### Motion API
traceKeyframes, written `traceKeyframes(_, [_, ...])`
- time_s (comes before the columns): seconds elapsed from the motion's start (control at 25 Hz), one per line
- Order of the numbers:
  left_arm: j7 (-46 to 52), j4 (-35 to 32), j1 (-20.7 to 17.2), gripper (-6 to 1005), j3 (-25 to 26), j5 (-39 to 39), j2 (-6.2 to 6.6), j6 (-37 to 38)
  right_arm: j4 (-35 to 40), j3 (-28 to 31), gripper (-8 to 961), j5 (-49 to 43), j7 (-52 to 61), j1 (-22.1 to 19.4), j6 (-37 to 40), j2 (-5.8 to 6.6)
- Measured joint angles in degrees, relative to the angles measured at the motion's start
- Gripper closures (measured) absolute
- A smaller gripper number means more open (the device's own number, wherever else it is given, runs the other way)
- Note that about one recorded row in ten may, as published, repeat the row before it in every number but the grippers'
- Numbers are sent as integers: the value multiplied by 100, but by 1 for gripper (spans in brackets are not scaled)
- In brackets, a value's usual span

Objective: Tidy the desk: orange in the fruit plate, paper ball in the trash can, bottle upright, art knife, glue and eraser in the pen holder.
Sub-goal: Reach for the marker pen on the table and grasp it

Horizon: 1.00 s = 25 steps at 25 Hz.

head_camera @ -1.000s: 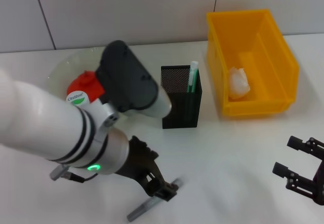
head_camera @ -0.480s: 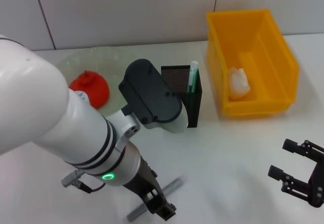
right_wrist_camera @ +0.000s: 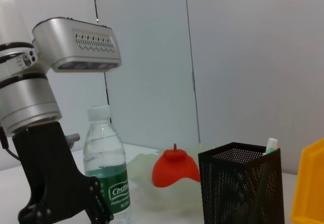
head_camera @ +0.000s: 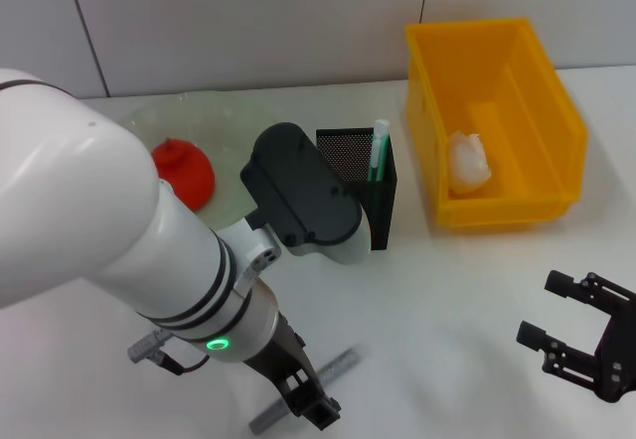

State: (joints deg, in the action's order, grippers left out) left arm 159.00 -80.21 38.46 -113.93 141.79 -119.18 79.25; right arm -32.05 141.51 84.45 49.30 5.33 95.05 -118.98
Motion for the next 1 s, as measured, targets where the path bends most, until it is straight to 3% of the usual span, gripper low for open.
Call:
traceKeyframes(0.48, [-59, 229, 160, 364, -81, -30, 0, 88, 41, -1, 227, -9, 8, 64, -52, -3])
traceKeyframes(0.72, [-34, 450, 277, 485, -86, -30, 0, 120, 42, -7, 227, -9, 24, 80, -51, 1])
traceKeyframes(1.0, [-50, 578, 338, 492, -95, -48, 0, 129, 42, -9, 227, -42, 39, 121, -51, 3])
